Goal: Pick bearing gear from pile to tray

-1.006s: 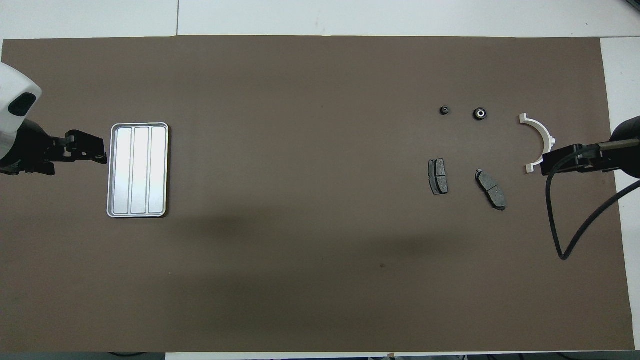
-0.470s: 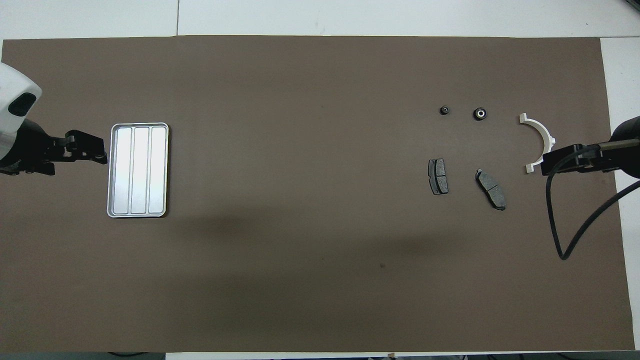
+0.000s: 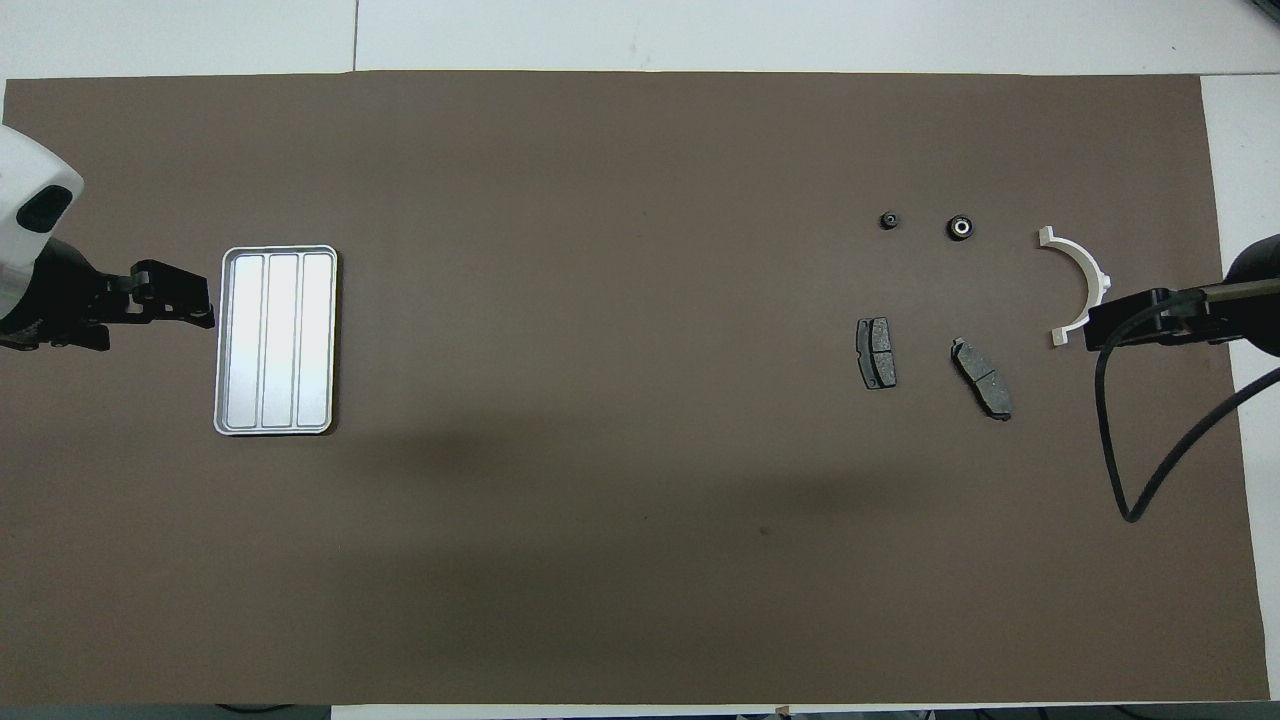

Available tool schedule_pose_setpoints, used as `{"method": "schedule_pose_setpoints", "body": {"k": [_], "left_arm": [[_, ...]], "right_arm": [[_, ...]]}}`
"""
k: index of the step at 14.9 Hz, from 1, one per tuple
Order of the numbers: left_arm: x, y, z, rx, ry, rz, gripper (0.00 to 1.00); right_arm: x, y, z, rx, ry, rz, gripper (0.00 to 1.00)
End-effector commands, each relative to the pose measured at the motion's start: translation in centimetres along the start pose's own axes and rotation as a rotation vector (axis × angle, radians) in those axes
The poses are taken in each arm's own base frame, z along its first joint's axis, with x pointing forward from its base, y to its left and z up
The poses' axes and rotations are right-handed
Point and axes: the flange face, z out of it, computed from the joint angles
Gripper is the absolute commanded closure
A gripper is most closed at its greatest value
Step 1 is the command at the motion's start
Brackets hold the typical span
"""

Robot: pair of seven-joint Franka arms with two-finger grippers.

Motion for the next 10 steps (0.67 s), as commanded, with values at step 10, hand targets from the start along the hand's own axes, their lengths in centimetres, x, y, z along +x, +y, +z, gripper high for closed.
{"method": "schedule_pose_setpoints", "body": {"k": [10], "left_arm": [[-0.5,-0.2,-0.3,0.006,-0.003,0.005,0.0]], "right_arm": [[5.5,-1.0,9.7,-0.012,-0.006,-0.009,0.0]]}}
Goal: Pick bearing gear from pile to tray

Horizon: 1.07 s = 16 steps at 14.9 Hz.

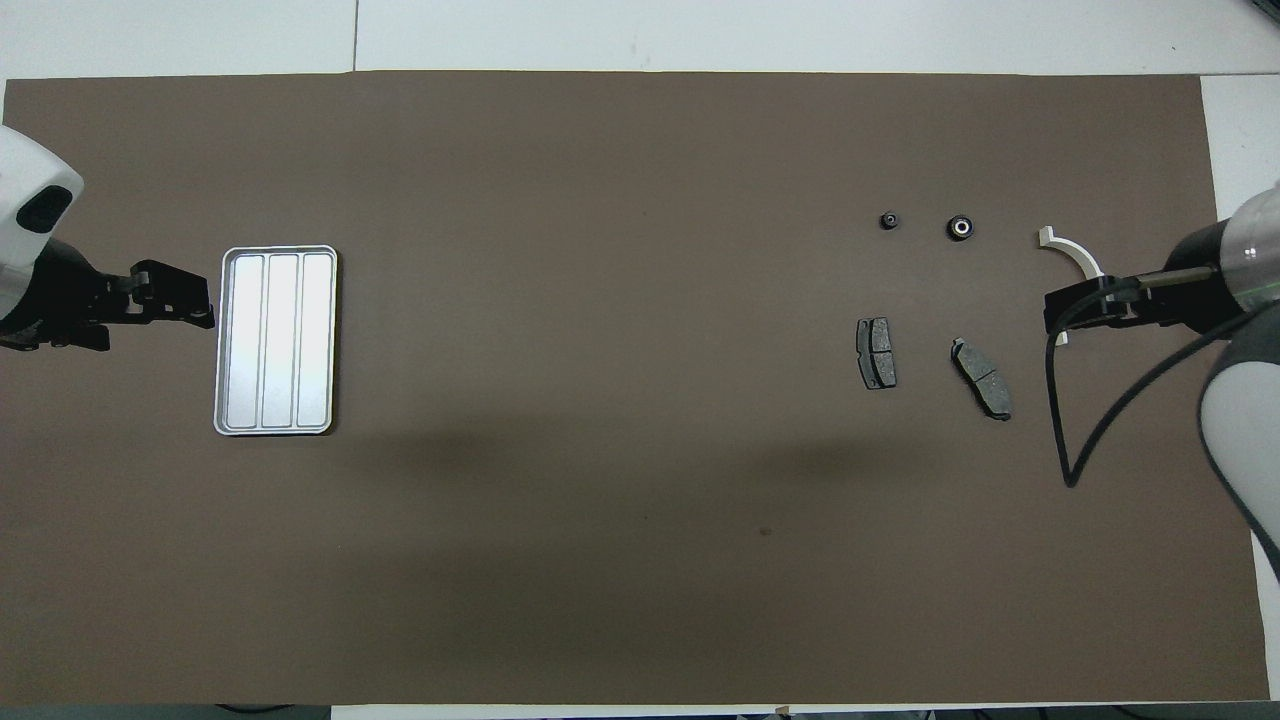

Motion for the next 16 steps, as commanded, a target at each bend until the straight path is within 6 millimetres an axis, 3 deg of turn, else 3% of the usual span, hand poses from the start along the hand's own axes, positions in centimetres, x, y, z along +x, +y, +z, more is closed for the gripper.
{"method": "schedule_pose_setpoints", "body": {"k": [1,4,7,10,12,16], "left_arm": [[-0.5,-0.2,-0.4,0.006,-0.001,0.005,0.0],[-0.5,-0.2,-0.4,0.007,-0.001,0.006,0.0],[-0.4,-0.2,-0.3,0.006,-0.003,0.005,0.0],[-0.5,-0.2,-0.4,0.006,-0.001,0.005,0.0],[-0.5,-0.2,-0.3,0.006,-0.003,0.005,0.0],[-0.5,-0.2,-0.4,0.006,-0.001,0.005,0.0]], "right_arm": [[3.5,-0.6,5.7,-0.011,-0.016,-0.001,0.0],[7.2,-1.4,12.5,-0.013,-0.008,-0.007,0.0],[10.2,-2.1,17.0,-0.018,0.015,0.016,0.0],[12.4,-3.5,19.8,-0.006,0.007,0.053,0.0],[14.6,-3.7,22.8,-0.016,-0.026,0.05,0.0],[17.0,-4.3,25.6,-0.018,-0.015,0.083,0.0]]}}
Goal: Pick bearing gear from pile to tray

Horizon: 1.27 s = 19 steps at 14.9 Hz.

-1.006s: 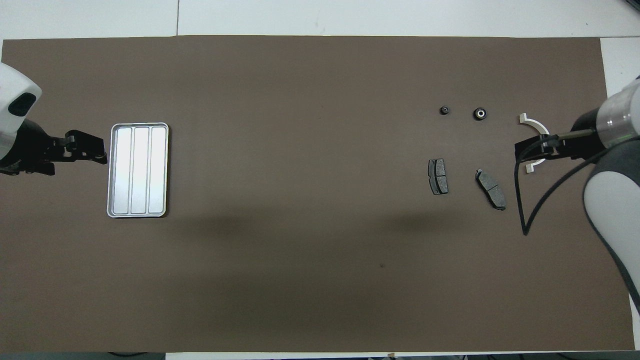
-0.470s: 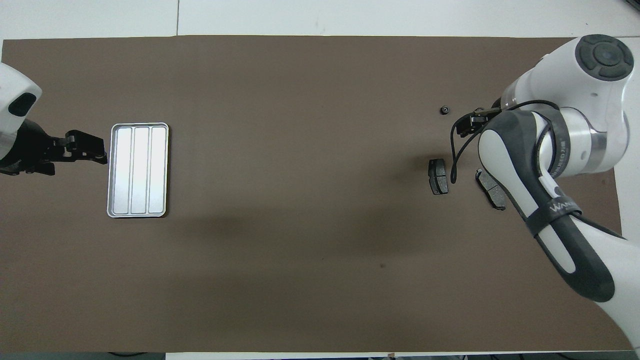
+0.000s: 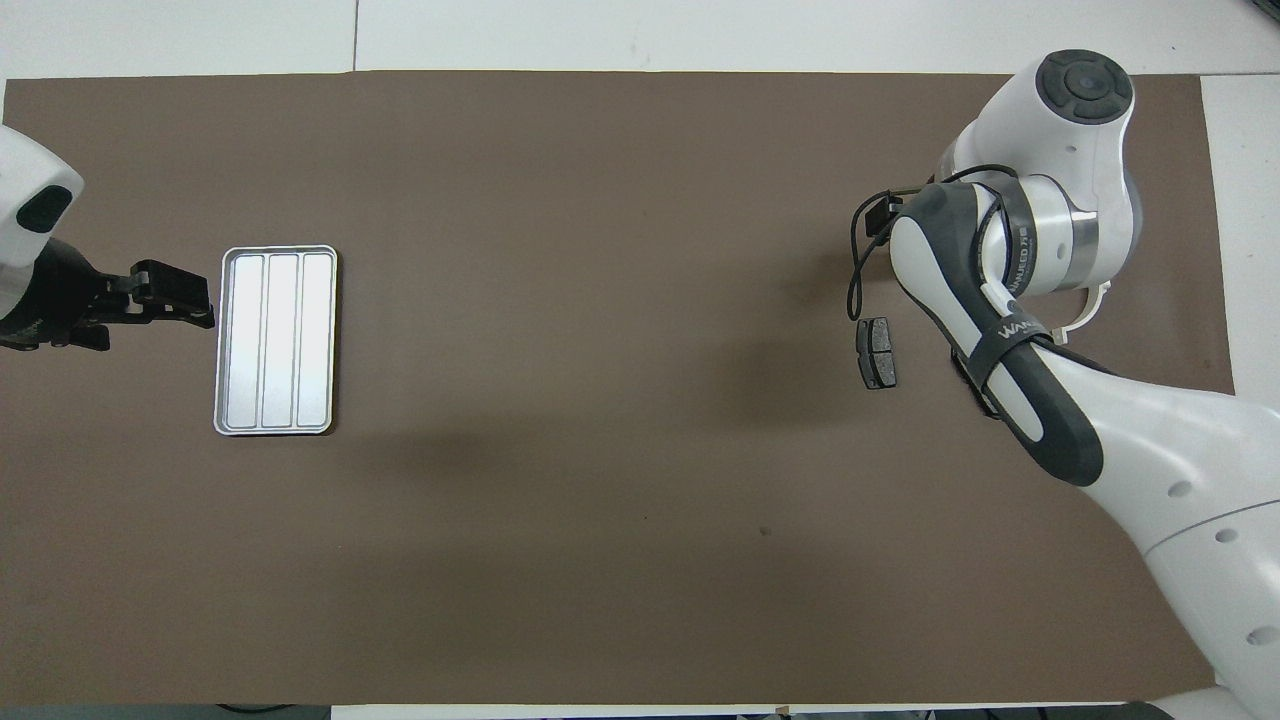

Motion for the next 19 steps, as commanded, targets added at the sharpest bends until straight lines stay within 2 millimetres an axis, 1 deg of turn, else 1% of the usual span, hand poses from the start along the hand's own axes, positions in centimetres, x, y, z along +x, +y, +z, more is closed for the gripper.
{"method": "schedule_pose_setpoints", "body": {"k": [1,4,5,8,10,11,13,15,16,19], "left_arm": [[-0.5,-0.2,-0.4,0.006,-0.001,0.005,0.0],[-0.4,-0.2,-0.3,0.006,-0.003,0.005,0.0],[-0.5,-0.2,-0.4,0.006,-0.001,0.005,0.0],[-0.5,-0.2,-0.4,0.006,-0.001,0.005,0.0],[-0.5,-0.2,-0.4,0.006,-0.001,0.005,0.0],[-0.5,-0.2,-0.4,0.006,-0.001,0.005,0.0],[-0.5,-0.2,-0.4,0.006,-0.001,0.005,0.0],[-0.5,-0.2,-0.4,0.006,-0.001,0.005,0.0],[-0.5,-0.2,-0.3,0.006,-0.003,0.005,0.0],[-0.5,-0.2,-0.4,0.006,-0.001,0.005,0.0]], "right_arm": [[2.2,-1.3,1.4,0.002,0.008,0.025,0.0],[2.8,-1.8,2.7,-0.004,0.013,0.04,0.01],[3.0,-2.0,2.6,-0.003,0.026,0.041,0.02],[3.1,-2.0,3.1,-0.004,0.036,0.039,0.11],[3.4,-2.1,2.9,0.006,0.072,0.041,0.12],[3.3,-1.9,3.0,0.007,0.069,0.043,0.13],[3.0,-1.6,3.6,0.004,0.058,0.047,0.17],[2.7,-1.6,4.4,0.01,0.043,0.053,0.22],[2.4,-1.5,4.9,0.01,0.041,0.053,0.22],[2.3,-1.3,4.9,0.005,0.039,0.053,0.26]]}}
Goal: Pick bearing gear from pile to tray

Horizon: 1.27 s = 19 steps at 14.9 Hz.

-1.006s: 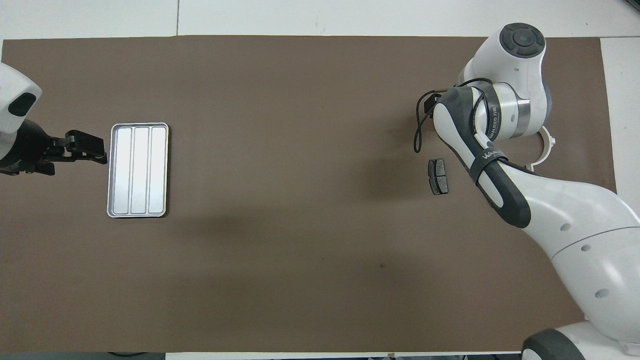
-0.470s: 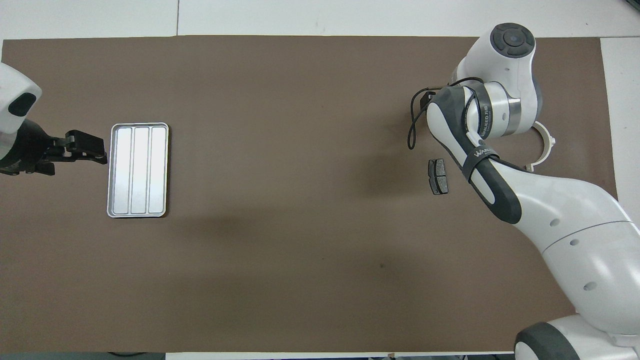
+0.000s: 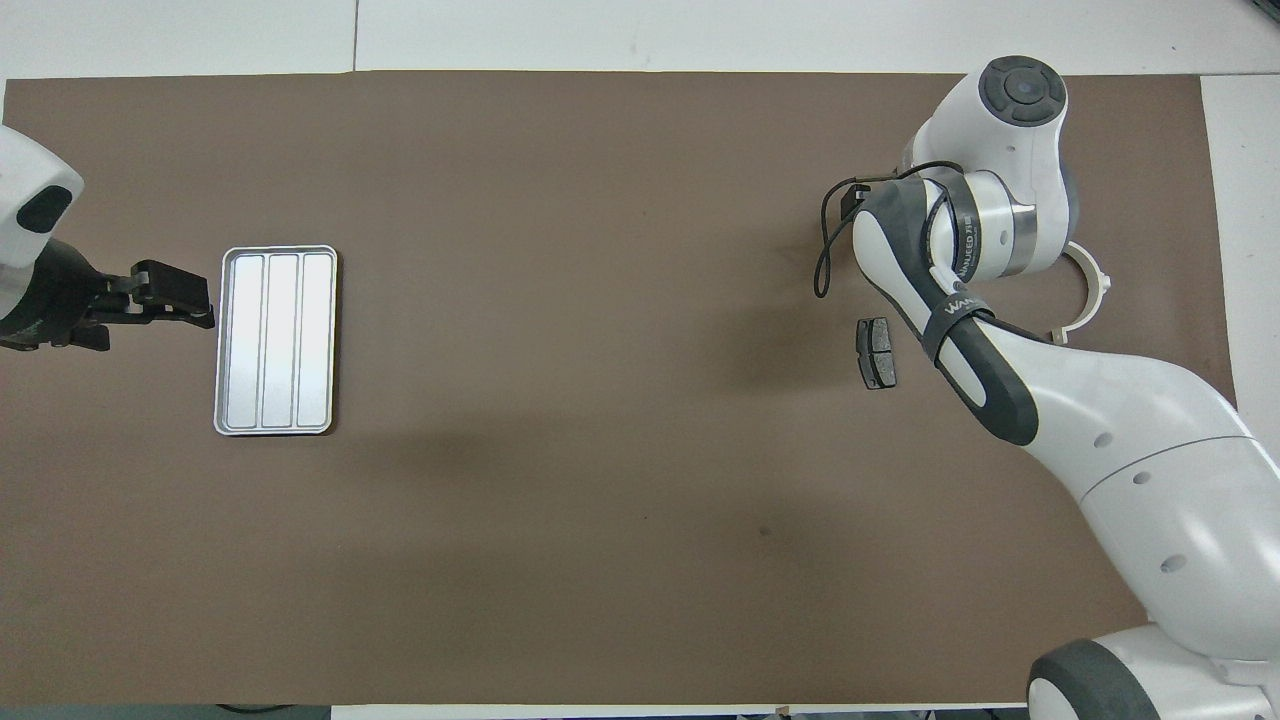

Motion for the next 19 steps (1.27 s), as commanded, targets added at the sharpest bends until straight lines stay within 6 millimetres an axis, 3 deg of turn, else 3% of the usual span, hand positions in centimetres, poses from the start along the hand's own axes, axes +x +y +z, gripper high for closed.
{"method": "schedule_pose_setpoints", "body": {"k": [1,4,10,16,18,19], "left_arm": [[-0.5,-0.2,-0.4,0.006,-0.001,0.005,0.0],[-0.5,-0.2,-0.4,0.006,-0.001,0.005,0.0],[-0.5,-0.2,-0.3,0.006,-0.003,0.005,0.0],[-0.5,-0.2,-0.4,0.006,-0.001,0.005,0.0],[-0.5,-0.2,-0.4,0.007,-0.001,0.006,0.0],[-0.5,-0.2,-0.4,0.006,-0.001,0.005,0.0]], "right_arm": [[-0.4,0.4,0.6,0.002,-0.002,0.021,0.29],[-0.3,0.5,0.0,0.001,0.001,0.021,0.44],[-0.3,0.7,0.5,0.011,0.003,0.03,1.0],[-0.3,0.9,-0.4,-0.002,-0.005,0.017,1.0],[-0.8,1.0,-3.9,-0.019,-0.024,-0.011,1.0],[-1.4,0.8,-6.6,-0.03,-0.033,-0.025,1.0]]}}
